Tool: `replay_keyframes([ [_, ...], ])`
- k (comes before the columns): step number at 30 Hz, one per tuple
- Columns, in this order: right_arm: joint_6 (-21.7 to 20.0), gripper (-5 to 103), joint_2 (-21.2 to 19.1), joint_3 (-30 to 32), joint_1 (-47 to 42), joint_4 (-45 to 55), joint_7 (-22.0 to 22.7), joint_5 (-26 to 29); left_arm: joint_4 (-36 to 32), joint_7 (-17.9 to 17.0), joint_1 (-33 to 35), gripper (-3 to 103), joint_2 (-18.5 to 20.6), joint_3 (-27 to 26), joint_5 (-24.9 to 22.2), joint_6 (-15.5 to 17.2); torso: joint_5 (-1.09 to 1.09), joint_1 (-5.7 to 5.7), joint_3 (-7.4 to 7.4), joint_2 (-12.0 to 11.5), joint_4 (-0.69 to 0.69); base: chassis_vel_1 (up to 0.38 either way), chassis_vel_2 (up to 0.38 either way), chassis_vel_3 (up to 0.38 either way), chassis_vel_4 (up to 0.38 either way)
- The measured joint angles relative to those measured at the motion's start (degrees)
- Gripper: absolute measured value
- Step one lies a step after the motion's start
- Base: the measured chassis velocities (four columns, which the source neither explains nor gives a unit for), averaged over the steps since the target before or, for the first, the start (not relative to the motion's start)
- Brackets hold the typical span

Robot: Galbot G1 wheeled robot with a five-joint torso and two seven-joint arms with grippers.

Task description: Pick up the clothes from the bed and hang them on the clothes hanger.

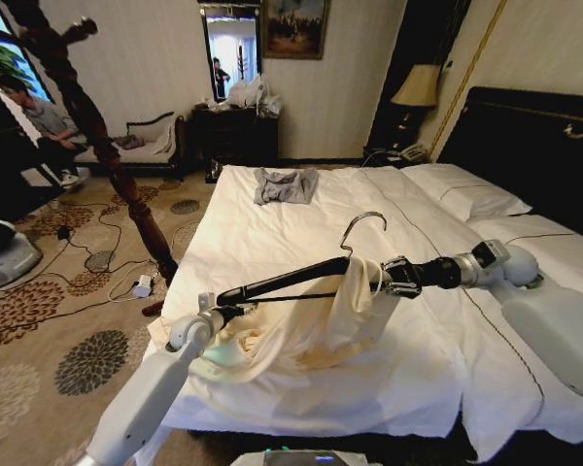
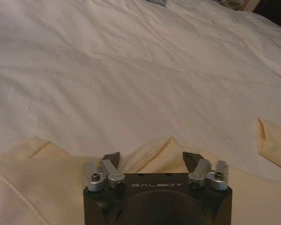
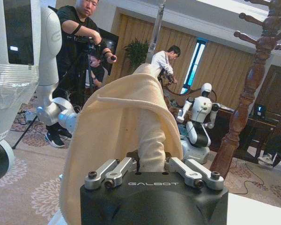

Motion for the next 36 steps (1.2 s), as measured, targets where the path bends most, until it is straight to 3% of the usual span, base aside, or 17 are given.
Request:
replay_keyframes([
  [6,0.4,19,0.7,-0.8,0.7,-0.9,-0.1,-0.2,-1.5,2.5,1.2,52,1.2,-0.9,-2.5,0.1,-0.01,0.00,0.00,0.0,0.01,0.000,0.000,0.000,0.000],
  [9,0.6,19,0.7,-0.8,0.6,-1.1,-0.1,-0.3,-2.0,3.3,1.6,52,1.4,-1.3,-2.7,0.1,-0.01,-0.01,0.00,0.0,0.01,0.000,0.000,0.000,0.000],
  [11,0.9,19,0.7,-0.8,0.4,-1.3,-0.1,-0.4,-2.2,3.6,1.7,36,1.4,-1.6,-2.7,-0.1,-0.01,-0.01,-0.01,0.0,0.00,0.000,0.000,0.000,0.000],
  [13,1.0,19,0.7,-0.8,0.2,-1.3,-0.1,-0.4,-2.2,3.8,1.7,30,1.3,-1.7,-2.7,-0.3,0.00,-0.01,-0.01,0.0,0.00,0.000,0.000,0.000,0.000],
  [15,1.3,19,0.7,-0.5,-0.2,-1.3,-0.1,-0.4,-2.2,4.3,1.5,25,1.2,-2.0,-2.7,-0.9,-0.01,0.00,-0.01,0.0,0.00,0.000,0.000,0.000,0.000],
  [16,1.5,19,0.6,-0.3,-0.5,-1.3,-0.1,-0.4,-2.2,4.5,1.4,15,1.1,-2.3,-2.7,-1.3,-0.01,-0.01,-0.01,0.0,0.00,0.000,0.000,0.000,0.000],
  [18,1.6,19,0.5,-0.2,-0.6,-1.3,-0.1,-0.4,-2.2,4.8,1.3,15,1.0,-2.5,-2.7,-1.8,0.00,-0.01,-0.01,0.0,-0.01,0.000,0.000,0.000,0.000],
  [21,1.9,19,0.2,-0.1,-0.8,-1.6,0.6,-0.4,-2.2,5.9,0.8,2,0.7,-3.4,-3.1,-4.3,-0.01,-0.01,-0.01,0.0,0.00,0.000,0.000,0.000,0.000],
  [23,1.9,19,0.1,0.0,-0.8,-1.9,1.7,-0.4,-2.3,6.1,0.5,0,0.5,-3.9,-3.6,-5.4,-0.01,-0.01,0.00,0.0,0.00,0.000,0.000,0.000,0.000],
  [27,-0.9,19,-0.6,0.2,-2.1,-2.7,11.0,0.1,-3.2,6.1,-3.3,0,0.8,-7.5,-8.7,-8.8,-0.02,-0.01,0.00,0.0,-0.01,0.000,0.000,0.000,0.000],
  [32,-1.5,19,-0.7,0.2,-3.1,-3.2,14.4,0.2,-4.5,6.1,-9.2,0,3.3,-12.7,-13.9,-10.9,-0.02,0.00,0.00,0.0,-0.01,0.000,0.000,0.000,0.000],
  [36,-0.7,19,-0.7,0.6,-3.8,-2.9,15.0,0.4,-10.7,8.3,-9.3,0,7.4,-16.4,-16.4,-11.5,0.01,0.02,0.00,0.0,-0.01,0.000,0.000,0.000,0.000],
])
